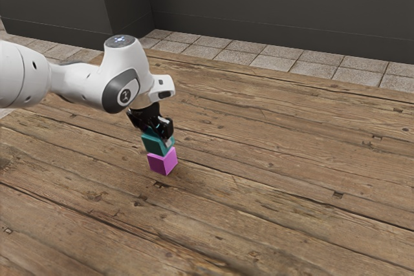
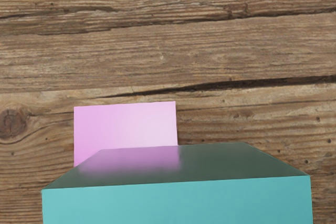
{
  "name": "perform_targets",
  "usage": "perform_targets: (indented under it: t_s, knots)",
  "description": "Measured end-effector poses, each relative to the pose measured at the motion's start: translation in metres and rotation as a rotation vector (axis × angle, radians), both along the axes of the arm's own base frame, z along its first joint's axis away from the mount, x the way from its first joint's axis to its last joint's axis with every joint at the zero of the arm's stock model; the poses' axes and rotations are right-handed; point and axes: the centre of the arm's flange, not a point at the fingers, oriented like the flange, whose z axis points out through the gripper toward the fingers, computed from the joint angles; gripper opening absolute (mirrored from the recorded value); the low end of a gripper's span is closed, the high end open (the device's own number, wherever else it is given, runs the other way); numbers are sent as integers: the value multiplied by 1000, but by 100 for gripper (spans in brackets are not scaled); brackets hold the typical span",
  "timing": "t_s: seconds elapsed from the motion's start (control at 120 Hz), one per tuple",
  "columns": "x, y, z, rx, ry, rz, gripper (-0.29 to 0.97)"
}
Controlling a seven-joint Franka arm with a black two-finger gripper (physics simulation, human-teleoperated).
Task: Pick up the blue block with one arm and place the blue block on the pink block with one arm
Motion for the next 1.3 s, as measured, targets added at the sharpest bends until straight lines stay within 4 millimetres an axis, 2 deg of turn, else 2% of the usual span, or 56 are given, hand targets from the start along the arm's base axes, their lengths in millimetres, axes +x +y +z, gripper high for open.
perform_targets:
  t_s: [0.233,0.433,0.542,0.667,0.783,0.883,1.175,1.3]
  knots:
    - [0,11,-9,-19,12,-31,32]
    - [7,31,-14,-50,9,-24,32]
    - [16,31,-17,-61,15,-38,32]
    - [16,32,-20,-69,37,-54,32]
    - [24,32,-13,-73,55,-72,32]
    - [29,33,-15,-77,88,-85,32]
    - [26,35,-22,-89,157,-113,32]
    - [30,37,-16,-90,154,-121,32]
